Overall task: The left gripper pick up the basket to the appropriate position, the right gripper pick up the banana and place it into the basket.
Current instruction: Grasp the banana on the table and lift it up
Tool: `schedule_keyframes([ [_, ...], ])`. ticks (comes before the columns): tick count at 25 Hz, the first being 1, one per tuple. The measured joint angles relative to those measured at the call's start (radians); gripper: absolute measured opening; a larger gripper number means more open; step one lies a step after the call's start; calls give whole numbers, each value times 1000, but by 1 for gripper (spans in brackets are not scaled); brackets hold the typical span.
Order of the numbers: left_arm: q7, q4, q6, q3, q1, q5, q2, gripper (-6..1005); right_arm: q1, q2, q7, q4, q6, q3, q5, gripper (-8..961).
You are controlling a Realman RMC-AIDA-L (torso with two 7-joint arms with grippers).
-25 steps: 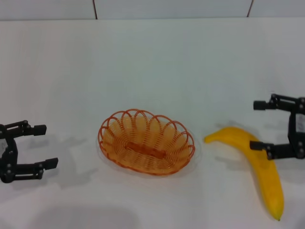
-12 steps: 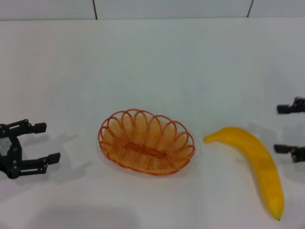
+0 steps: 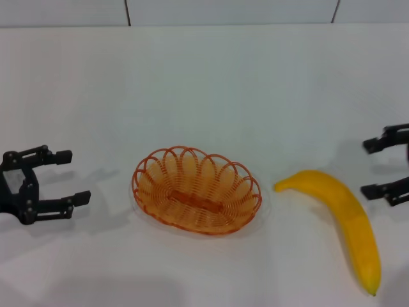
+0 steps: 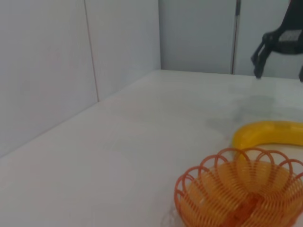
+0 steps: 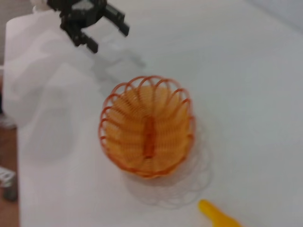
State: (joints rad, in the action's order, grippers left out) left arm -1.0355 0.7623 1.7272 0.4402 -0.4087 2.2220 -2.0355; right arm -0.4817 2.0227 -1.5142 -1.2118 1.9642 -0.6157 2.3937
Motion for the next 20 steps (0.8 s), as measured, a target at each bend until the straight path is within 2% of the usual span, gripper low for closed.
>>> schedule_keyframes([
  [7, 4, -16, 0, 0, -18, -7, 0, 859, -37, 5, 82, 115, -47, -57, 4, 878],
  [15, 7, -35, 0, 0, -23, -14, 0, 859, -52, 5, 196, 317, -248, -88, 2, 872],
  [20, 7, -35, 0, 0, -22, -15, 0, 859, -43, 5, 210, 363, -322, -96, 5, 869],
])
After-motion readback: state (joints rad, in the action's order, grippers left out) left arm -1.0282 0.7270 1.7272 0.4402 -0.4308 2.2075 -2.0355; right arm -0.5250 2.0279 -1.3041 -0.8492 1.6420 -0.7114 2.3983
